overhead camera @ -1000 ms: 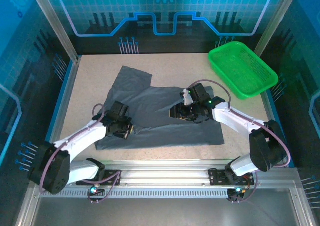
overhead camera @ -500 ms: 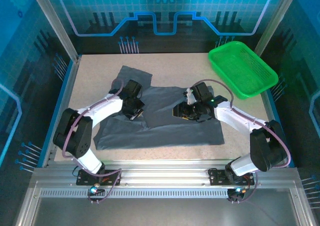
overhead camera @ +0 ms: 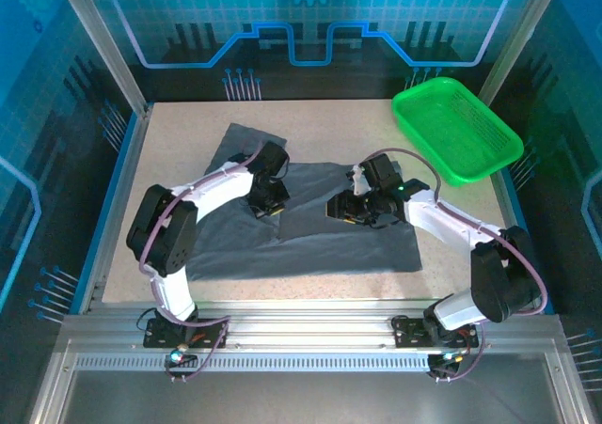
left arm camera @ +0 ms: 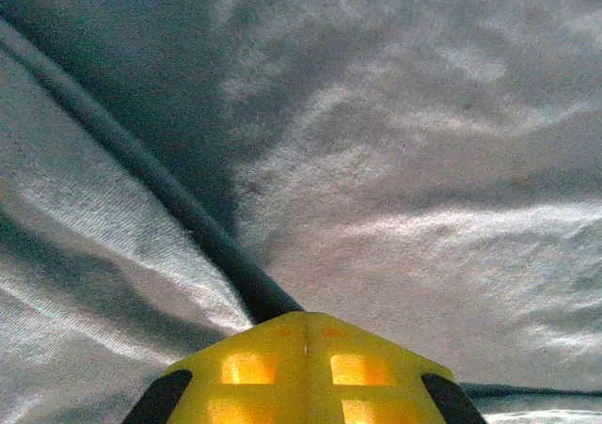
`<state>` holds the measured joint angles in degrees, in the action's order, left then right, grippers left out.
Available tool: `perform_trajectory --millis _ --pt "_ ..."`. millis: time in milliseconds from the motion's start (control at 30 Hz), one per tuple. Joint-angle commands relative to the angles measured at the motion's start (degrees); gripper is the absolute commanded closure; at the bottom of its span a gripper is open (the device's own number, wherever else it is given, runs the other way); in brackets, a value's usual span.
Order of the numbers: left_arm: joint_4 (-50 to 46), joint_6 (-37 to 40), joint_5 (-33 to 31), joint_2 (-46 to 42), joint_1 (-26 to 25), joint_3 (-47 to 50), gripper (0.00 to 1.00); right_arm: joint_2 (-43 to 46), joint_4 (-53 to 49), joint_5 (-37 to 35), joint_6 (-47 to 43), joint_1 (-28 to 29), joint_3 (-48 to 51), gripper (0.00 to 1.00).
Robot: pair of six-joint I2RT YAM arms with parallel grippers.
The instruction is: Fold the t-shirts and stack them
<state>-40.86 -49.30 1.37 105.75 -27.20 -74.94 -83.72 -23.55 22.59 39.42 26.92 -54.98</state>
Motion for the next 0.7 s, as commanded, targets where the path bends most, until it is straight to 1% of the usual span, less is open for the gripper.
perform_trajectory --millis 0,133,167,233,300,367,400,467,500,567,633,667 --pt "-5.21 5.86 0.01 2.30 -0.51 -2.38 1.00 -1.07 -1.19 0.78 0.33 -0.56 -0.39 0.52" --pt "-7.30 8.15 -1.64 4.42 -0.57 -4.44 1.00 -1.62 -1.28 1.15 0.34 -0.61 -0.53 0.52" --pt "-7.68 8.34 -2.29 4.63 -0.57 -5.08 0.94 -1.62 -1.23 1.19 0.37 -0.55 -0.51 0.52" --pt "-7.76 7.80 -3.89 3.86 -0.51 -5.61 0.85 -1.62 -1.54 0.96 0.30 -0.55 -0.56 0.52" --pt "-6.95 6.36 -5.83 1.79 -0.48 -5.90 0.70 -1.53 -2.03 0.15 0.25 -0.56 -0.42 0.52" --pt "-6.22 3.96 -7.63 -1.23 -0.48 -6.01 0.55 -0.92 -3.38 -2.78 0.93 -0.68 -0.15 0.53" --pt "-6.28 2.71 -8.44 -2.77 -0.48 -6.05 0.52 -0.42 -4.36 -5.02 1.59 -0.79 0.28 0.53" --pt "-6.22 -0.37 -9.98 -7.19 -0.26 -4.60 0.50 1.12 -6.20 -10.10 3.86 -2.01 1.94 0.52" --pt "-5.52 -2.45 -9.83 -9.88 0.26 -2.45 0.52 2.02 -6.46 -11.72 5.24 -3.33 3.44 0.53" --pt "-3.22 -6.93 -6.67 -14.36 2.69 3.87 0.58 2.93 -5.43 -11.84 6.83 -6.25 7.26 0.54" --pt "0.15 -10.53 -1.55 -18.12 6.74 11.52 0.61 2.27 -6.86 -12.13 6.61 -8.67 8.27 0.55" --pt "1.73 -11.11 0.23 -19.29 8.70 14.59 0.61 1.64 -8.10 -12.74 5.77 -9.41 7.84 0.55"
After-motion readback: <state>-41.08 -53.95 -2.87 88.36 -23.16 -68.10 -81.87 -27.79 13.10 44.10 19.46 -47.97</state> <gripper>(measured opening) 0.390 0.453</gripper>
